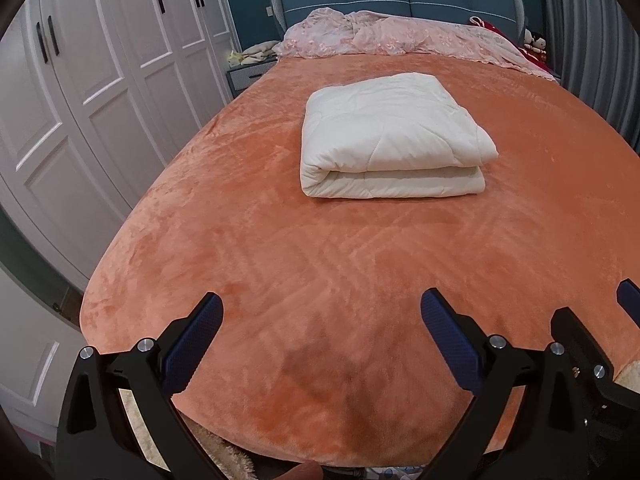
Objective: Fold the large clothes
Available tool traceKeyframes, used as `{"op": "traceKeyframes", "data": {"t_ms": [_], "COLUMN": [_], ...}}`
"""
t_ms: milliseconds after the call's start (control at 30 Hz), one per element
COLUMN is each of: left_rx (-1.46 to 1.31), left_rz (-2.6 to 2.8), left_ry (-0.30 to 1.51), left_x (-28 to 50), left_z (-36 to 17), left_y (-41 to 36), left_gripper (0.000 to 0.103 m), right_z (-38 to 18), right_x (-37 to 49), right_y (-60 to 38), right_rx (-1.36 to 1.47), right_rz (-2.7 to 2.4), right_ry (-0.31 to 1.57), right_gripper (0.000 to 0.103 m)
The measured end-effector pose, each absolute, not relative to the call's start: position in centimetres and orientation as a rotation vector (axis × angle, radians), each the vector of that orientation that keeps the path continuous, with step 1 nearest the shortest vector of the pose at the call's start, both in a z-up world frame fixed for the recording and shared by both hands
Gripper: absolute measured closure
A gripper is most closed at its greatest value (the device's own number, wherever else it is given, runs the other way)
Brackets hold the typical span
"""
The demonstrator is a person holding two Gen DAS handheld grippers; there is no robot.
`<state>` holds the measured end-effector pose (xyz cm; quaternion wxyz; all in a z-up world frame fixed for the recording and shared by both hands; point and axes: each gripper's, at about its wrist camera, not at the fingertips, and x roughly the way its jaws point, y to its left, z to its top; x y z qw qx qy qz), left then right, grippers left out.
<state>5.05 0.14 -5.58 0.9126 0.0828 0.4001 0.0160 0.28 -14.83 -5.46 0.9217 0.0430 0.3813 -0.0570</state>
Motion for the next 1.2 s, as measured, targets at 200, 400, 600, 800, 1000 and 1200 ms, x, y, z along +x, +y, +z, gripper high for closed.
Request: {"op": "traceKeyframes", "data": {"t_ms": [200,400,600,800,1000,1200], "left_rx": [0.174,0.172,0.173,0.173,0.169,0.168], "left_rz": [0.037,0.042,0.046,0.052,0.057,0.061], "left_ry": [0.815,0.806,0.799,0.791,0.78,0.779], "left_x": [4.7,4.4,4.1,3.8,3.5,3.4], "left_z": [-5.3,-5.0,-4.8,-4.5,-4.1,-4.0], "left_y": [0.1,0.1,0.1,0.0,0.1,0.2], "left_gripper": [0.006,0.006,0.006,0.006,0.006,0.006], "right_z": [-5.2,-4.8,-4.5,-4.1,-3.8,-3.7], "right_x": [0.0,-0.5,-0.7,-1.1,-1.2,-1.3], "right_y": [-14.8,-14.7,-14.5,-14.6,-14.6,-14.5], "right_rx": [0.093,0.095,0.091,0.094,0.097,0.093], "right_rz": [-0.117,-0.117,-0.12,-0.121,-0.121,-0.123], "right_ry": [0.777,0.765,0.758,0.745,0.738,0.737], "right_gripper": [0.024,0.024,0.024,0.024,0.024,0.024]}}
